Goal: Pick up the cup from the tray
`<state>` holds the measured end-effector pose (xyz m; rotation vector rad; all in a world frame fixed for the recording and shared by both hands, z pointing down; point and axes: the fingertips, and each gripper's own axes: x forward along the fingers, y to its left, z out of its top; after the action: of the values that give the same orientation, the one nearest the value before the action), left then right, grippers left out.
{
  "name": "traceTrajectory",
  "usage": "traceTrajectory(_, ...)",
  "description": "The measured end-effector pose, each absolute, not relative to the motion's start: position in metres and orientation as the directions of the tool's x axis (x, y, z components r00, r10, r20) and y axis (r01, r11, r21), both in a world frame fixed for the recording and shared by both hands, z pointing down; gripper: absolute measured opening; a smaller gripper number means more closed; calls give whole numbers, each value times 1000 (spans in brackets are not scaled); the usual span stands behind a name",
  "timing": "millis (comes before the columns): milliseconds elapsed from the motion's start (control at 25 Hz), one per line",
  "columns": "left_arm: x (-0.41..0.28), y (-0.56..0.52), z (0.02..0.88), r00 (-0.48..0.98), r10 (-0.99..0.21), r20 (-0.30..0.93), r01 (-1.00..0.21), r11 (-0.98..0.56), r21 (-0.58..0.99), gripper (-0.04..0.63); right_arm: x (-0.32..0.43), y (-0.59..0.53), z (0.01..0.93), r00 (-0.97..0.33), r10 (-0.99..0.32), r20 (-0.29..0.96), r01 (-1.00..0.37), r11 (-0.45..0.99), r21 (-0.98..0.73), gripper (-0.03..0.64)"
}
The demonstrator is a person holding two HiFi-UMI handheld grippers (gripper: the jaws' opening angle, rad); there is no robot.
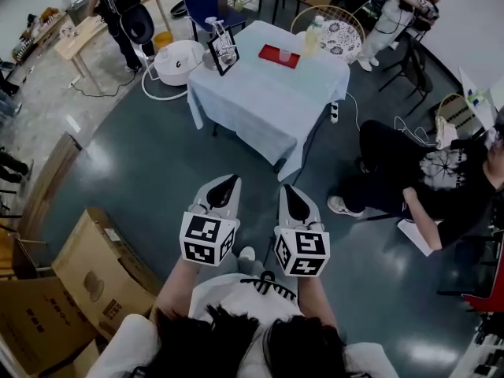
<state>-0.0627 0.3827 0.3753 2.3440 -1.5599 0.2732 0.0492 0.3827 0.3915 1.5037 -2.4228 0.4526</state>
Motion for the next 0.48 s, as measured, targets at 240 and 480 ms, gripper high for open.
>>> traceTrajectory(240, -66, 379, 386, 361, -866, 345, -932, -319, 174, 2, 49, 374, 394, -452, -807, 381, -890, 438, -128, 26)
traceTrajectory(480, -64, 358, 391, 375, -864, 337, -927, -337, 167, 2, 49, 352, 397, -444, -819, 362, -894, 430, -125, 29)
